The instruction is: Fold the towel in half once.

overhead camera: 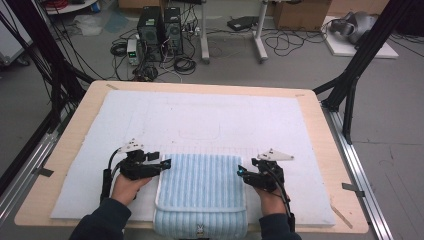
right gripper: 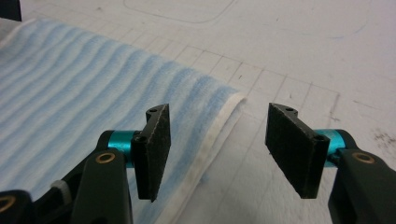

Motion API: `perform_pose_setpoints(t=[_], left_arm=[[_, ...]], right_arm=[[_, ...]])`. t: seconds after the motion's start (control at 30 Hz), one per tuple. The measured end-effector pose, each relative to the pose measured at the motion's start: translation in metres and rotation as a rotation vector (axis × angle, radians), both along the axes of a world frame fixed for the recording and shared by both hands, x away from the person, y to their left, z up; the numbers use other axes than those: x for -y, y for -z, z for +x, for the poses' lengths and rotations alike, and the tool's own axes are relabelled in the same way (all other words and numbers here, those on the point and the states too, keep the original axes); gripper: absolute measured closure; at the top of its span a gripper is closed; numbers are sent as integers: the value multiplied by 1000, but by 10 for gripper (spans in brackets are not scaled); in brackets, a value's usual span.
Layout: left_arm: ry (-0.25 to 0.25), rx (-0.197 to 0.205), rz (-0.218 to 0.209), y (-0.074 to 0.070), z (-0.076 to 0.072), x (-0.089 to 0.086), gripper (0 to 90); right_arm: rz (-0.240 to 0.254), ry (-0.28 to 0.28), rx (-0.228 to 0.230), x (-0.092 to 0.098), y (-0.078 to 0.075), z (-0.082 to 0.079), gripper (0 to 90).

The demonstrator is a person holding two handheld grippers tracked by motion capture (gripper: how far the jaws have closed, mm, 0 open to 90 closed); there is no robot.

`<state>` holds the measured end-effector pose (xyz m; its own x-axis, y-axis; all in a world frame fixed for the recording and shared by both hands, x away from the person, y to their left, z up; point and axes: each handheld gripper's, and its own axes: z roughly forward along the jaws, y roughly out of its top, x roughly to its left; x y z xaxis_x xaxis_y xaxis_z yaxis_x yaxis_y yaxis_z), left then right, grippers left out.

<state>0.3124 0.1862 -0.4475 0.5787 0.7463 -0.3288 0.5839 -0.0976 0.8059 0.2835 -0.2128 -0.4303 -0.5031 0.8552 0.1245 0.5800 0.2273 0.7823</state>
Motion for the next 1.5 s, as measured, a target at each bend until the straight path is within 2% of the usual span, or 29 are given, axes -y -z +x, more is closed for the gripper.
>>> perform_pose_setpoints(t=[0.17, 0.27, 0.3, 0.37, 0.4, 0.47, 0.53, 0.57, 0.7, 0.83, 0.93, 1.03, 1.13, 1.2, 1.3, 1.5], left_arm=[[15, -45, 61, 5, 10, 9, 425], [6, -35, 81, 6, 11, 10, 487], [4, -21, 99, 6, 10, 10, 512], [4, -2, 134, 5, 7, 11, 611], [31, 4, 139, 6, 6, 12, 699], [55, 39, 183, 5, 3, 17, 807], [53, 53, 202, 4, 1, 20, 834], [51, 45, 195, 4, 2, 20, 841], [10, 32, 165, 3, 7, 17, 855], [-13, 22, 136, -2, 18, 15, 856], [-22, 70, 124, -13, 27, 16, 856], [-24, 84, 129, -25, 40, 17, 855], [-41, 110, 95, -33, 53, 17, 855], [-49, 108, 88, -35, 62, 16, 855], [-56, 167, 69, -37, 71, 15, 855], [-62, 178, 72, -46, 89, 13, 855]], right_arm=[[-28, -30, -67, -9, 9, 20, 462], [-60, -42, -85, -15, 14, 24, 487], [-68, -41, -77, -16, 15, 23, 495], [-74, -35, -78, -16, 15, 23, 511], [-89, -37, -70, -17, 15, 22, 527], [-95, -52, -65, -18, 14, 20, 627], [-74, -77, -75, -19, 14, 19, 772], [-56, -91, -88, -20, 14, 18, 823], [-65, -101, -89, -23, 11, 22, 848], [-58, -93, -55, -22, 5, 31, 848], [-55, -84, -25, -22, -1, 39, 848], [-46, -65, 8, -22, -7, 48, 846], [-43, -42, 41, -22, -14, 58, 838], [-47, -29, 58, -22, -19, 65, 836], [-65, -11, 90, -26, -24, 76, 836], [-76, 13, 116, -30, -28, 96, 835]])
